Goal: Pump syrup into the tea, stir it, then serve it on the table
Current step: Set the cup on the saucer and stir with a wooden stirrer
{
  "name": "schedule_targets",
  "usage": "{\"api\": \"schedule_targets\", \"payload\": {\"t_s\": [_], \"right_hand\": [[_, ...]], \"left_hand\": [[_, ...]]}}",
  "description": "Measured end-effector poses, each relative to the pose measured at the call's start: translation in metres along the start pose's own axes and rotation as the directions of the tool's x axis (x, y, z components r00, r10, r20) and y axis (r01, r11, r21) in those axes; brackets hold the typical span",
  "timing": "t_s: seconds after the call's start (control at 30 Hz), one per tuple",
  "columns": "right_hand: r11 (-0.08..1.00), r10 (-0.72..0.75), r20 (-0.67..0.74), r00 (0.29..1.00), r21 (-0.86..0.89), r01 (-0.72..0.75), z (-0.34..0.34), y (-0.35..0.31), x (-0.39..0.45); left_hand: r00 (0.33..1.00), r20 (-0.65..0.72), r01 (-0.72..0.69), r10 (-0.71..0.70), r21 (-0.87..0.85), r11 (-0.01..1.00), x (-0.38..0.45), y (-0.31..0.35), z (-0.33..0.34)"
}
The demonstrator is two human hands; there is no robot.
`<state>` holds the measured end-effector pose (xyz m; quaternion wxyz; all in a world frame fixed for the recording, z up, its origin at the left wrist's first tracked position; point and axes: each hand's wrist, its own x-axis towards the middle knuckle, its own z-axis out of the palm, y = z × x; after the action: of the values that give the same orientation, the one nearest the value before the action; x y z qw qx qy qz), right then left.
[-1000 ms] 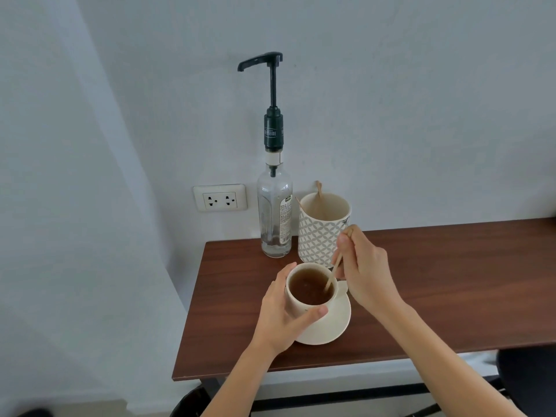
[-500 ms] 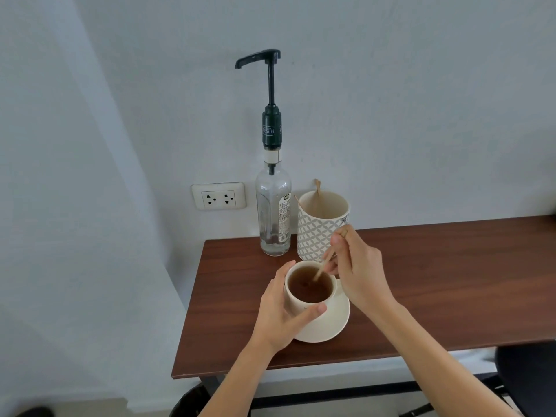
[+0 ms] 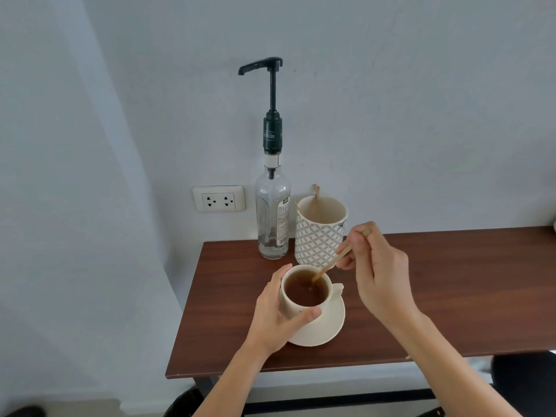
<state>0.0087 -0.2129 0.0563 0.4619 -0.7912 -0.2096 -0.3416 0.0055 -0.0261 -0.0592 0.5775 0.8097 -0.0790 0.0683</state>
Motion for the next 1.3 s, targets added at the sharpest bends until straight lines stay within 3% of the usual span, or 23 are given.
{"api": "schedule_targets", "payload": {"t_s": [0.1,0.23,0.37,0.47,0.57,0.67,0.73,0.8,0.9,0.97,1.07,1.17,1.3], "right_hand": [[0.999,-0.018,-0.074,0.997,0.040,0.021,-0.006,-0.004,0.002],[1.000,-0.018,0.050,0.999,-0.002,0.018,-0.006,-0.006,0.001],[1.000,-0.027,-0.044,0.999,0.015,0.028,-0.012,-0.003,0.005],[1.000,-0.012,0.030,0.999,-0.013,0.012,-0.012,-0.001,0.005],[1.000,0.004,-0.036,0.999,0.025,-0.003,-0.014,0.000,0.007],[0.999,0.053,-0.004,0.999,0.005,-0.053,-0.013,0.000,0.005],[0.995,0.085,-0.070,0.994,0.063,-0.080,-0.012,-0.004,0.006],[0.958,0.173,-0.144,0.974,0.254,-0.133,-0.010,-0.013,0.011],[0.817,0.364,-0.143,0.920,0.523,-0.242,0.006,-0.034,0.013],[0.749,0.433,-0.106,0.895,0.595,-0.292,0.032,-0.054,0.004],[0.704,0.477,-0.068,0.876,0.627,-0.334,0.092,-0.088,-0.025],[0.678,0.501,0.015,0.865,0.614,-0.404,0.165,-0.117,-0.053],[0.769,0.503,0.089,0.860,0.408,-0.492,0.253,-0.139,-0.085]], "left_hand": [[1.000,-0.002,0.009,-0.009,0.010,1.000,0.000,0.002,0.000],[1.000,-0.011,0.004,-0.004,0.020,1.000,-0.001,0.002,0.000],[1.000,-0.020,-0.006,0.007,0.023,1.000,0.000,0.005,0.000],[1.000,-0.012,-0.009,0.009,0.019,1.000,-0.001,0.005,0.001],[1.000,0.007,-0.028,0.028,0.000,1.000,0.000,0.007,0.002],[0.999,-0.006,-0.048,0.048,-0.021,0.999,-0.005,0.008,0.001],[0.996,-0.080,-0.043,0.039,-0.045,0.998,-0.009,0.009,-0.007],[0.974,-0.227,-0.019,-0.001,-0.086,0.996,-0.010,0.011,-0.028],[0.871,-0.482,0.027,-0.090,-0.136,0.990,-0.013,-0.001,-0.085],[0.798,-0.588,0.056,-0.132,-0.145,0.988,-0.017,-0.022,-0.134],[0.756,-0.637,0.211,-0.151,0.018,0.977,-0.024,-0.071,-0.213],[0.803,-0.585,0.317,-0.110,0.264,0.911,-0.022,-0.123,-0.279],[0.865,-0.486,0.379,-0.129,0.461,0.802,-0.006,-0.168,-0.336]]}}
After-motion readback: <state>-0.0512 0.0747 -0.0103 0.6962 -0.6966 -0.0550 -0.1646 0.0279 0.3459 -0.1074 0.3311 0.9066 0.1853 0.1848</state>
